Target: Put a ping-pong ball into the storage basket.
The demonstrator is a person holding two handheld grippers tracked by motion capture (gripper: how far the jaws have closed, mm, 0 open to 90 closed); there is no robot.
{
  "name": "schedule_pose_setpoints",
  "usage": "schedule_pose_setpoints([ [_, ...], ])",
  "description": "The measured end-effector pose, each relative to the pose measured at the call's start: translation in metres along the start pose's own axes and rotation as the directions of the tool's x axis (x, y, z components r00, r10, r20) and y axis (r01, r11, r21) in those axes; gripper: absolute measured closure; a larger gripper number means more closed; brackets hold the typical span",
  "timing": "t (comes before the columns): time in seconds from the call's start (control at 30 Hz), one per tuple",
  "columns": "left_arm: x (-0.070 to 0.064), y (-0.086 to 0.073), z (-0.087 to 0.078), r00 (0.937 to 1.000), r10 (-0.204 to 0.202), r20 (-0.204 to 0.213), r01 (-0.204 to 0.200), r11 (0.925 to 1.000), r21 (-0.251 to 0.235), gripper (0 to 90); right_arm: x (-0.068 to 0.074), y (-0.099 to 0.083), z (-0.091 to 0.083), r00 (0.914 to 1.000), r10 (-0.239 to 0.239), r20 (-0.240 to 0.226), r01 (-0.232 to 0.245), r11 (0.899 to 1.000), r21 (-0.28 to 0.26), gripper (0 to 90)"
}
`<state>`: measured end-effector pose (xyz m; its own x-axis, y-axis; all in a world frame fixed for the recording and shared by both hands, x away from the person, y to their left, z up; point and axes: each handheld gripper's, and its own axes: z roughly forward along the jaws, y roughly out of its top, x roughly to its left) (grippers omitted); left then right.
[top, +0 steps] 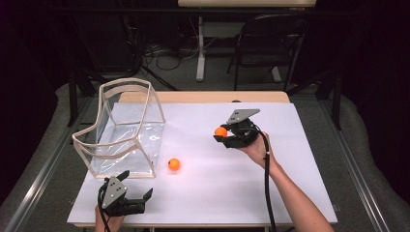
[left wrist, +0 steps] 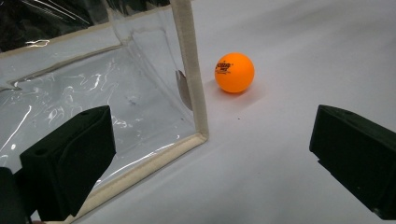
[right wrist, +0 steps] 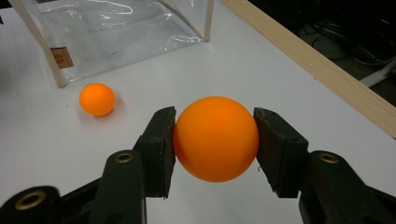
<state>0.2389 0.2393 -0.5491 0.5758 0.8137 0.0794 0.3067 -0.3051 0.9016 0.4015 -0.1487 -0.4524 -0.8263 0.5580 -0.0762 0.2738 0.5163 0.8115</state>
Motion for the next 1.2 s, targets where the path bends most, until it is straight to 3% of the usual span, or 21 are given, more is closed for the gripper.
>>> schedule_pose_setpoints([
  [1.2, 0.000, 0.000, 0.000, 1.0000, 0.004, 0.003, -0.004, 1.0000, 0.001, 0.2, 0.005, 0.041, 0.023, 0.9976, -0.051, -0.047, 0.051, 0.999, 0.007, 50.6],
])
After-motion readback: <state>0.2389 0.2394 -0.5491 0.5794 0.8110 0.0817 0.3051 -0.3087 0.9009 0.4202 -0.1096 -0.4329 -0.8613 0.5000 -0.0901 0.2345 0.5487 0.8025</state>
